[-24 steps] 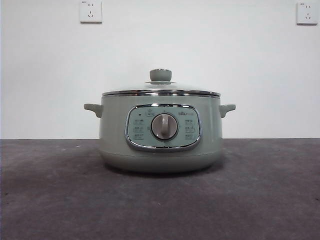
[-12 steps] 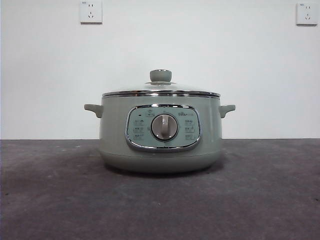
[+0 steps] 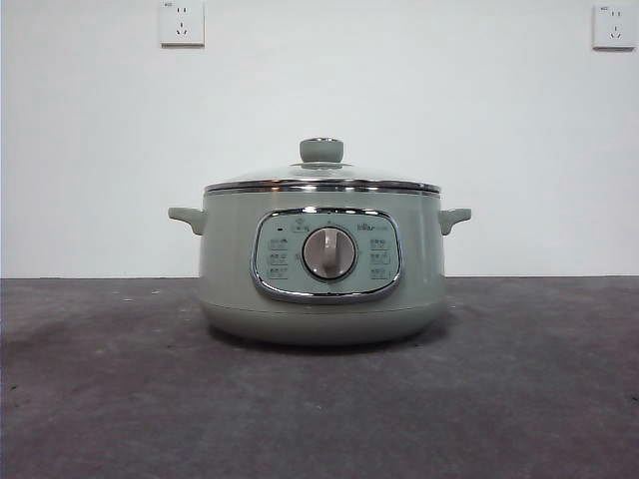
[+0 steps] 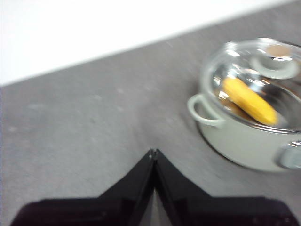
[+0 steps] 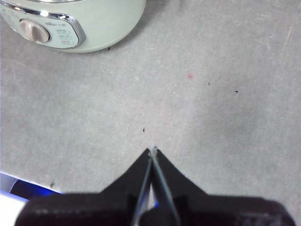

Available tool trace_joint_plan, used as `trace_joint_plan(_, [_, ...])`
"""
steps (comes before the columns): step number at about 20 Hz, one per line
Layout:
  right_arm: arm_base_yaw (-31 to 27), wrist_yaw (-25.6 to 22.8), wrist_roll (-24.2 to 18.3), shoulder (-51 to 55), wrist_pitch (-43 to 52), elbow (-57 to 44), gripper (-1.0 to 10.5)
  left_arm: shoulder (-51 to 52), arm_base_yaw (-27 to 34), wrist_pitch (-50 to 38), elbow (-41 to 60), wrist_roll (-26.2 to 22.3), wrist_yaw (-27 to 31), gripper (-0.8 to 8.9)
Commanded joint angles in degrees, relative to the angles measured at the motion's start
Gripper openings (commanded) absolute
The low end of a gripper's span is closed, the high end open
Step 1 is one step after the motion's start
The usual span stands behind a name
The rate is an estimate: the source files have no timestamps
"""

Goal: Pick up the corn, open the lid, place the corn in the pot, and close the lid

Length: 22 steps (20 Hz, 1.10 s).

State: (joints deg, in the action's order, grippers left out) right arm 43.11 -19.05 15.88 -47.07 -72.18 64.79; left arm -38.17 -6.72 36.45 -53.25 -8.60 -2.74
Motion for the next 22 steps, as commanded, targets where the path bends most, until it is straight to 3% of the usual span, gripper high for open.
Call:
trace_joint_plan(1, [0.0, 0.0, 0.61, -0.02, 0.2, -0.57, 0.0, 11.82, 2.56, -19.54, 21.97, 1.95, -0.57, -0.03])
trace_joint_plan(3, [0.0, 0.0, 0.61, -0.02, 0.2, -0.57, 0.0, 20.26, 3.54, -29.92, 33.68, 4.79, -2.38, -0.03])
trace_joint_plan(6, [0.0, 0.0, 0.61, -0.04, 0.2, -0.57, 0.0, 29.55, 3.82, -35.98, 43.89, 7.1, -2.19, -0.03])
trace_joint_plan(16, [0.0, -0.02, 0.61, -0.04, 0.2, -0.57, 0.0, 34.71, 8.0, -36.11, 52.63, 8.02, -1.51, -0.03])
trace_joint_plan(22, [0.0, 0.0, 0.61, -0.02, 0.2, -0.57, 0.0, 37.92, 9.77, -27.04, 52.83, 8.17, -1.51, -0.03])
